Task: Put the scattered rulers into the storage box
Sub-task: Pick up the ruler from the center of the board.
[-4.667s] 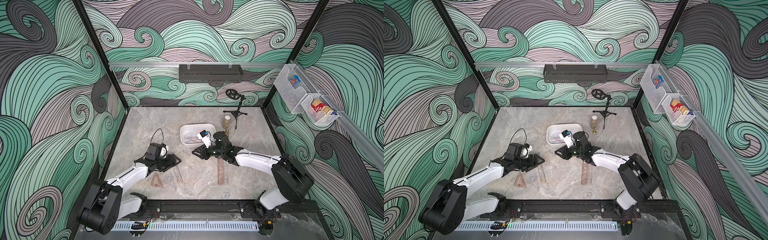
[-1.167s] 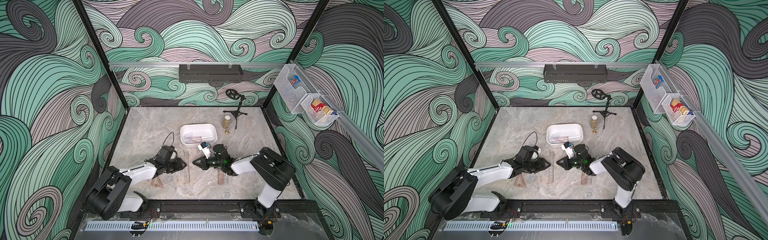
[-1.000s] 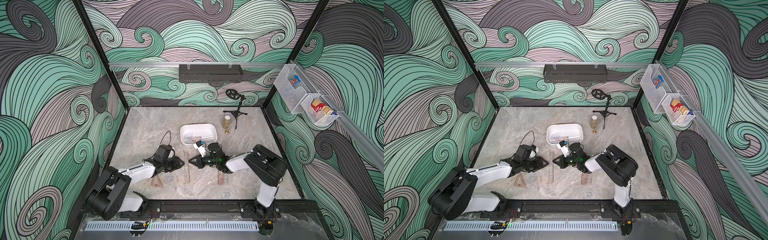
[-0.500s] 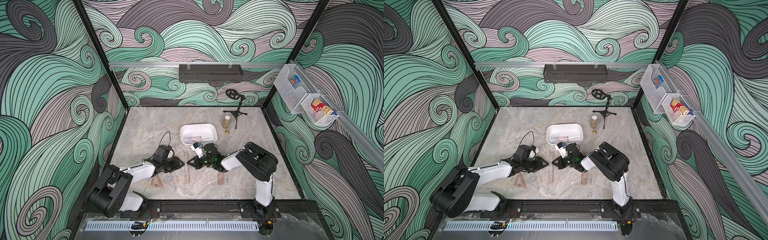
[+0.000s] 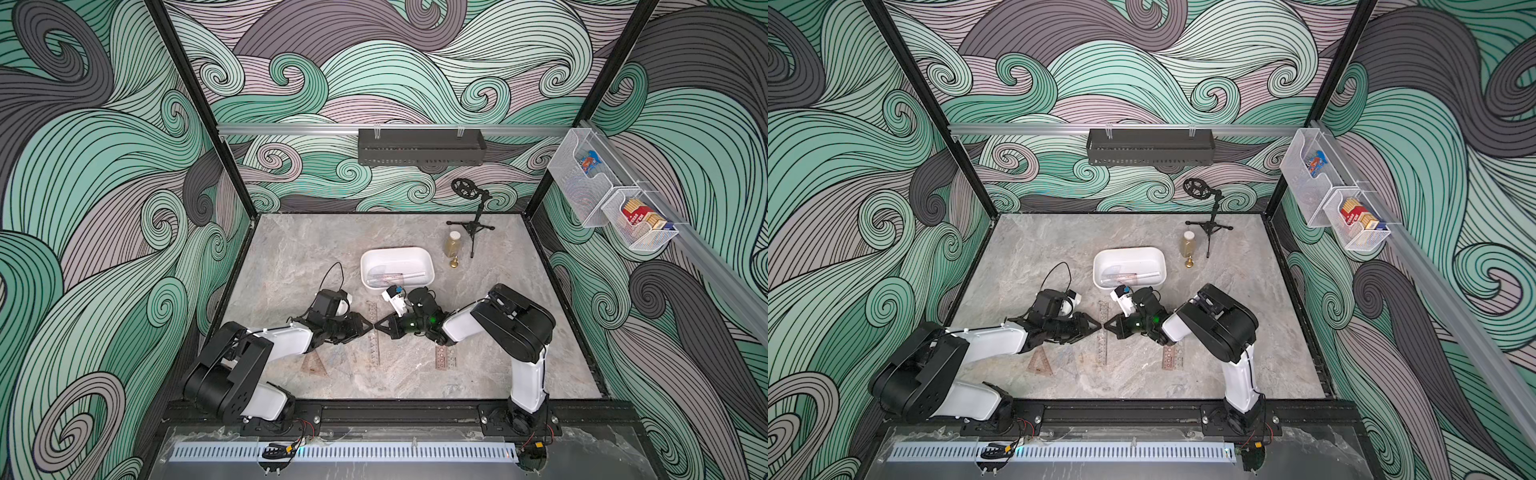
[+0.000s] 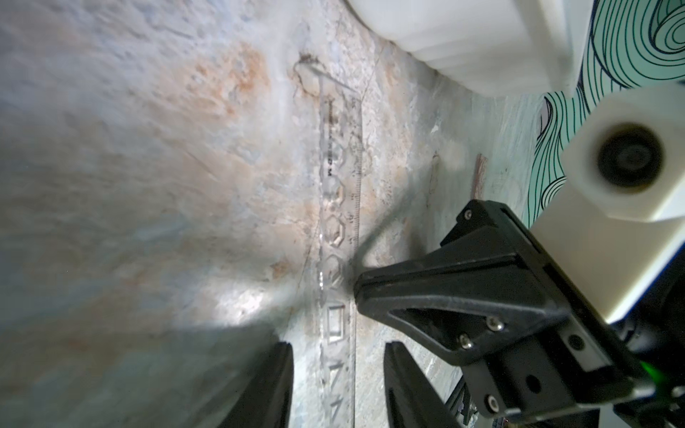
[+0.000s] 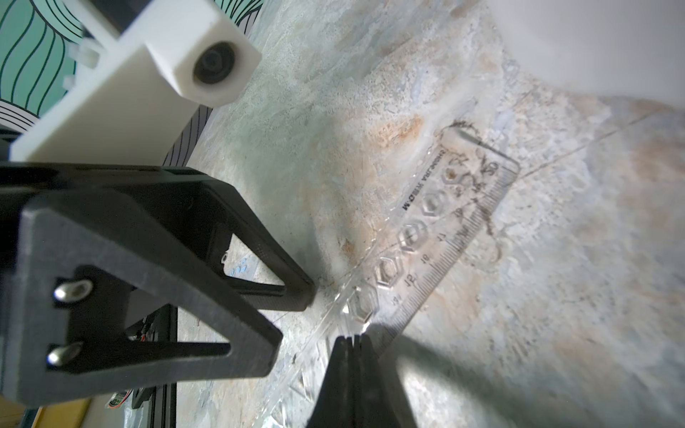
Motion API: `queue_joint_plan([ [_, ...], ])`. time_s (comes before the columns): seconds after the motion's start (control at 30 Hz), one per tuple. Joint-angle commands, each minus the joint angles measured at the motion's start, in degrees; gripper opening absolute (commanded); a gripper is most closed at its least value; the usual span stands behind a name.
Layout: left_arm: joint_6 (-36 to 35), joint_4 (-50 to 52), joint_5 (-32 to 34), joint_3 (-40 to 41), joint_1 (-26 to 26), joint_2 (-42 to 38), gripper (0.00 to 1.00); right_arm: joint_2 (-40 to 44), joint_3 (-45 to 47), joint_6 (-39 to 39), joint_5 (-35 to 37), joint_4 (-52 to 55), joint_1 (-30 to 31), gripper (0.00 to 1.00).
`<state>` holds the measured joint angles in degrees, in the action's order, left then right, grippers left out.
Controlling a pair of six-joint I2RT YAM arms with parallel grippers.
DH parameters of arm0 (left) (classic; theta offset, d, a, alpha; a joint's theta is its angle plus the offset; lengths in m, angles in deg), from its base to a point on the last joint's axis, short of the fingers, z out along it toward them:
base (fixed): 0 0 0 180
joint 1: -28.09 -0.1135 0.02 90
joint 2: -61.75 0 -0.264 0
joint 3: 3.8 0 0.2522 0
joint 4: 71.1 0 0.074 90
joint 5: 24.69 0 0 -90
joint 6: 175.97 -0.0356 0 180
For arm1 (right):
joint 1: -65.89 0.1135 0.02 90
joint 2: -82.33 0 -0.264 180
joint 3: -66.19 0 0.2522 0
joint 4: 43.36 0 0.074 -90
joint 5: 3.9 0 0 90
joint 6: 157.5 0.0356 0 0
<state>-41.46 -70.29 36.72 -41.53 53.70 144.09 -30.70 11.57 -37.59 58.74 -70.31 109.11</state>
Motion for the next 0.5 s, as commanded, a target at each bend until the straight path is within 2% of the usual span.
queue_joint_plan([
  [0.0, 0.6, 0.9, -0.1, 2.0, 0.3, 2.3, 0.45, -2.0, 1.2, -1.1, 0.8, 1.2, 0.3, 0.03],
  [0.27, 1.7, -2.2, -0.9, 2.7, 1.4, 4.9, 0.45, -3.5, 2.0, -1.0, 0.7, 0.5, 0.0, 0.03],
  [0.47, 1.9, -2.9, -0.9, 2.5, 1.7, 5.7, 0.40, -3.9, 2.7, -0.7, 0.5, -0.4, -0.2, 0.03],
])
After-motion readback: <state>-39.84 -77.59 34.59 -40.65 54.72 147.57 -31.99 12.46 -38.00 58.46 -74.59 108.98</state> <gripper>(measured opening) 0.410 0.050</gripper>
